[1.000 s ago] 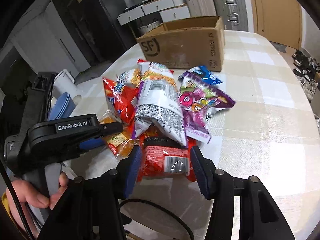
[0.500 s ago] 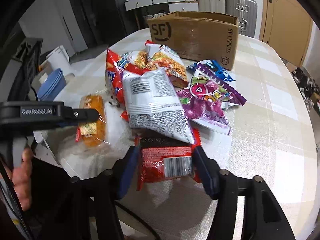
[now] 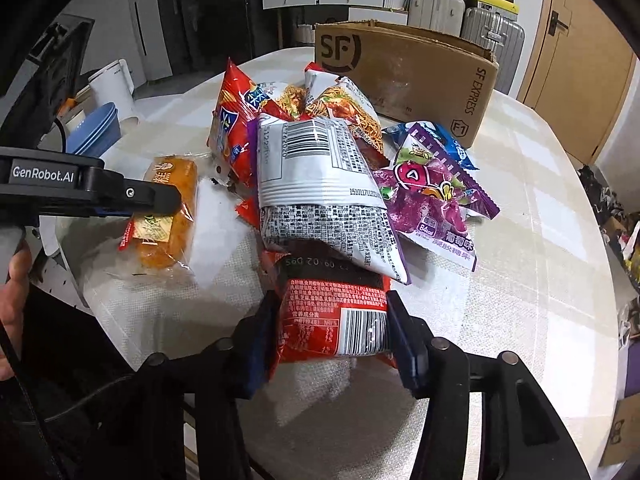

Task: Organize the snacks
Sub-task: 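Grasp the orange pastry in clear wrapper with the left tool while the right tool holds the red bag, then lift the pastry with the left tool while the right tool carries the red bag toward the box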

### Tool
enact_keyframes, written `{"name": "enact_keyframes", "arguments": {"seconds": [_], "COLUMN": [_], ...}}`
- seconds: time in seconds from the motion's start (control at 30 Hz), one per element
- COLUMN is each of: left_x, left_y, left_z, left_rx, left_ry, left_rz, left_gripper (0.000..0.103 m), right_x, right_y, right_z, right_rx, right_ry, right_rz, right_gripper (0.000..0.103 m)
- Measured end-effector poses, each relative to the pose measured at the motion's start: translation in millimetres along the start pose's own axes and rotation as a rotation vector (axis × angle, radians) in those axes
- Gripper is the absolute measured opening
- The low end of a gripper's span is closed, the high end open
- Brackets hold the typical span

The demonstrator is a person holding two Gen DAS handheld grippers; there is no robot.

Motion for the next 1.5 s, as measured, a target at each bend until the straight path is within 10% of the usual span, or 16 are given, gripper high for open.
{"name": "enact_keyframes", "arguments": {"seconds": [0.7,1.5], "left_x": [1,-59], "left_y": [15,-12], "left_z": [0,3], "left_rx": [0.004,0.056], "left_ry": [0.041,-0.164], "left_rz": [-0.056,0.237], "left_gripper": [0.020,0.029], "right_x": [-33,-31], "right_y": [46,78], "right_z": [3,9], "right_rx": [-0.132,-0.213], "right_ry": [-0.323,-0.356], "right_rz": [0.132,0.198], "right_gripper": [0.049,0.049]}}
Point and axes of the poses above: each gripper's, at about its wrist camera, not at the fingertips, and y roughly against the way its jaws point, x to its left, z to its top, the point moved 2 cm from there along -y, roughly the way its jaws point, and after that the axes turned 15 degrees about -x, right-handed, at the moved point
